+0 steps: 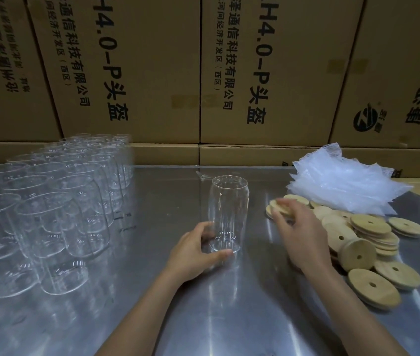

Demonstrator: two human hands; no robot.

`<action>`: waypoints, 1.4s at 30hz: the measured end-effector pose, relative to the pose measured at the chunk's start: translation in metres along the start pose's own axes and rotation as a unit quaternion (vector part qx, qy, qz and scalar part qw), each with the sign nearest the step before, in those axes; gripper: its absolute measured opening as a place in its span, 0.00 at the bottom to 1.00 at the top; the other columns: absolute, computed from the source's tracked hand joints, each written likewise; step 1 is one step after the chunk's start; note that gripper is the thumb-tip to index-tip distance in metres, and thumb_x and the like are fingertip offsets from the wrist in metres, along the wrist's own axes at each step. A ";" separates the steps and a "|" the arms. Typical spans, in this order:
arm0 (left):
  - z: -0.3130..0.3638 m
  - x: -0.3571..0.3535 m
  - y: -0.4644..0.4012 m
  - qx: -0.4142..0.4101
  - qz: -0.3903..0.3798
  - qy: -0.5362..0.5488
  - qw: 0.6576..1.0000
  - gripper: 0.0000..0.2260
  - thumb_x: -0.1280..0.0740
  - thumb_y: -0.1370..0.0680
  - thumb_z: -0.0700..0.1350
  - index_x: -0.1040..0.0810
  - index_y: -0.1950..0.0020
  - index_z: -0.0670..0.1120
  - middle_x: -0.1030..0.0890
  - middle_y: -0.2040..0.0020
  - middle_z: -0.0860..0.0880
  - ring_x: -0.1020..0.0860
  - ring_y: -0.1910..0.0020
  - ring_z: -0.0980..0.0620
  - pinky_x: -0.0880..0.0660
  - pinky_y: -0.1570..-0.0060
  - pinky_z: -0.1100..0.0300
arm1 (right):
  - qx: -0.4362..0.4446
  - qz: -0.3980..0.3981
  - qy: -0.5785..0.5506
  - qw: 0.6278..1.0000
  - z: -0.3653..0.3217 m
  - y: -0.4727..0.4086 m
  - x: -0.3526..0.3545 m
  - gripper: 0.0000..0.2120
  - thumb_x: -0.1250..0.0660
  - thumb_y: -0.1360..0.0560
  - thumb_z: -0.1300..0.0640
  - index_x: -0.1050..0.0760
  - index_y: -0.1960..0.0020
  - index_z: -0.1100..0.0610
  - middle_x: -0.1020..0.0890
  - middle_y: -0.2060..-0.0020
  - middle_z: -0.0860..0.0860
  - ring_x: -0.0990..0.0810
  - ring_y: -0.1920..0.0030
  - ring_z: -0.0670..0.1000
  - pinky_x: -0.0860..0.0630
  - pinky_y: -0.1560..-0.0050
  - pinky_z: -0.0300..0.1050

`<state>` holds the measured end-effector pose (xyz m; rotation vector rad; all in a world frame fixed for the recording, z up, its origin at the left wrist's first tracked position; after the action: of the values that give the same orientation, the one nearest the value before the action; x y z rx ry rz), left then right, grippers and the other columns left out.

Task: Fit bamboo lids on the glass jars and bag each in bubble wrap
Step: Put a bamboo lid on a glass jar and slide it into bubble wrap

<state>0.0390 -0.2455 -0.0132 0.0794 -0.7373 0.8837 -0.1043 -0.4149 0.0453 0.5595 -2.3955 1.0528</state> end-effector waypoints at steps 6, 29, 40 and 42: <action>-0.004 -0.001 -0.002 0.004 0.004 0.016 1.000 0.32 0.24 0.35 0.61 0.32 0.34 0.61 0.24 0.43 0.62 0.27 0.37 0.60 0.31 0.34 0.54 | 0.157 0.034 -0.202 0.966 -0.065 -0.016 0.000 0.13 0.32 0.23 0.53 0.22 0.39 0.48 0.24 0.39 0.41 0.27 0.37 0.39 0.32 0.38 0.33; -0.002 -0.003 -0.002 0.012 0.003 0.017 1.000 0.33 0.24 0.33 0.59 0.32 0.31 0.56 0.26 0.44 0.62 0.28 0.36 0.57 0.31 0.33 0.53 | 0.215 -0.072 0.022 0.974 -0.069 -0.022 -0.025 0.17 0.35 0.23 0.46 0.26 0.35 0.45 0.24 0.37 0.44 0.34 0.29 0.49 0.42 0.28 0.56; 0.002 0.000 0.004 0.011 0.009 0.006 1.000 0.34 0.24 0.31 0.57 0.32 0.29 0.54 0.24 0.39 0.58 0.26 0.36 0.57 0.31 0.34 0.54 | 0.205 -0.083 0.031 0.975 -0.071 -0.020 -0.026 0.18 0.37 0.22 0.46 0.28 0.33 0.44 0.26 0.34 0.42 0.39 0.26 0.48 0.49 0.26 0.54; 0.002 0.000 0.004 0.012 0.013 0.013 1.000 0.33 0.23 0.32 0.57 0.31 0.30 0.55 0.23 0.40 0.58 0.25 0.39 0.58 0.30 0.35 0.55 | 0.205 -0.118 0.005 0.972 -0.069 -0.025 -0.021 0.19 0.40 0.21 0.43 0.30 0.31 0.43 0.28 0.31 0.42 0.42 0.25 0.46 0.49 0.26 0.54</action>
<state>0.0350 -0.2433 -0.0128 0.0802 -0.7046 0.9180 -0.0569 -0.3742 0.0892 0.9510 -2.0412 1.4411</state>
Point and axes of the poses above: each hand's wrist, its own y-axis away from the middle knuckle, its own x-axis out of the back of the hand, z = x × y, the point moved 1 cm from there along -y, towards the middle knuckle
